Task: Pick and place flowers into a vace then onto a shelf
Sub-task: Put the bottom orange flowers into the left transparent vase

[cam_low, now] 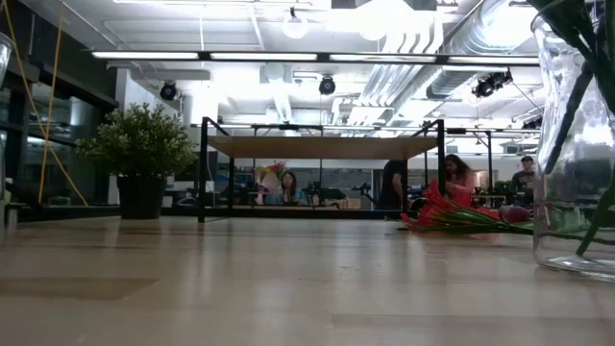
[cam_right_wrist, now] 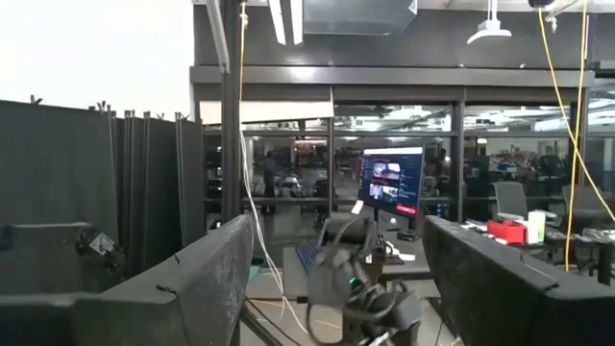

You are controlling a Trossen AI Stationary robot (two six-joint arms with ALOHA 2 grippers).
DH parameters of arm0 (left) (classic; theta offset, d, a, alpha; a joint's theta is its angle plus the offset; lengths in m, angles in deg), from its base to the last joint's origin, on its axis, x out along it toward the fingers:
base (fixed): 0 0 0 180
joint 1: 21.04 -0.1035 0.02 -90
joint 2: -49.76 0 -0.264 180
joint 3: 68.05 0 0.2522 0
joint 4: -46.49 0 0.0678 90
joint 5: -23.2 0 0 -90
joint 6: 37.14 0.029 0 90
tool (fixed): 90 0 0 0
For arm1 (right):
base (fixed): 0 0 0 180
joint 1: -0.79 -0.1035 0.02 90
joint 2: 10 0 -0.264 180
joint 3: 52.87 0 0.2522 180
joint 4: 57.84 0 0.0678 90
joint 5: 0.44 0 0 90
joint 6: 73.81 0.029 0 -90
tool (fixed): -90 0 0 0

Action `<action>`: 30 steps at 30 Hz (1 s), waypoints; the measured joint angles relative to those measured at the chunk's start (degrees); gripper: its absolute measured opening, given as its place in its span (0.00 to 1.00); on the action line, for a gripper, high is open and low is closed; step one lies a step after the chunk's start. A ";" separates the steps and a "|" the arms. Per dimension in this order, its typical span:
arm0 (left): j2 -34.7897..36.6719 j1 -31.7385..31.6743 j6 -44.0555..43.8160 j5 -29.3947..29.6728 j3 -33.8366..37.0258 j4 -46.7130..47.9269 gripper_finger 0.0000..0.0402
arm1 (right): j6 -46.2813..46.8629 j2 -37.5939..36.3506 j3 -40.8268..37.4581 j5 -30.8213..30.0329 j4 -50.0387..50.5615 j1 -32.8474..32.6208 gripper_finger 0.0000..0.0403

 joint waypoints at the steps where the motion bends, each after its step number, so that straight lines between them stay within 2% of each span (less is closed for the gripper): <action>1: 0.74 -0.95 1.11 -0.03 0.00 -0.65 0.61 | -0.12 0.00 0.40 -0.28 0.00 0.00 0.73; 7: 3.68 -7.54 5.92 -1.53 0.03 -4.23 0.61 | -0.16 0.02 1.63 -0.74 0.13 0.00 0.73; 9: 4.18 -10.31 7.60 -3.92 -0.04 -7.28 0.61 | -0.16 0.04 2.13 -1.68 0.25 0.00 0.73; 14: 5.02 -17.84 13.11 -17.12 0.01 -14.74 0.61 | -0.16 0.11 2.93 -4.59 0.35 0.00 0.73; 20: 4.13 -24.81 17.51 -30.16 1.03 -18.56 0.61 | -0.14 0.11 3.10 -5.27 0.39 0.00 0.73; 26: 4.08 -28.92 22.00 -45.58 9.46 -27.21 0.61 | -0.16 0.13 3.10 -8.37 0.39 0.00 0.73; 30: 4.08 -29.28 25.05 -51.02 14.69 -34.06 0.61 | -0.14 0.13 3.10 -9.05 0.39 0.00 0.73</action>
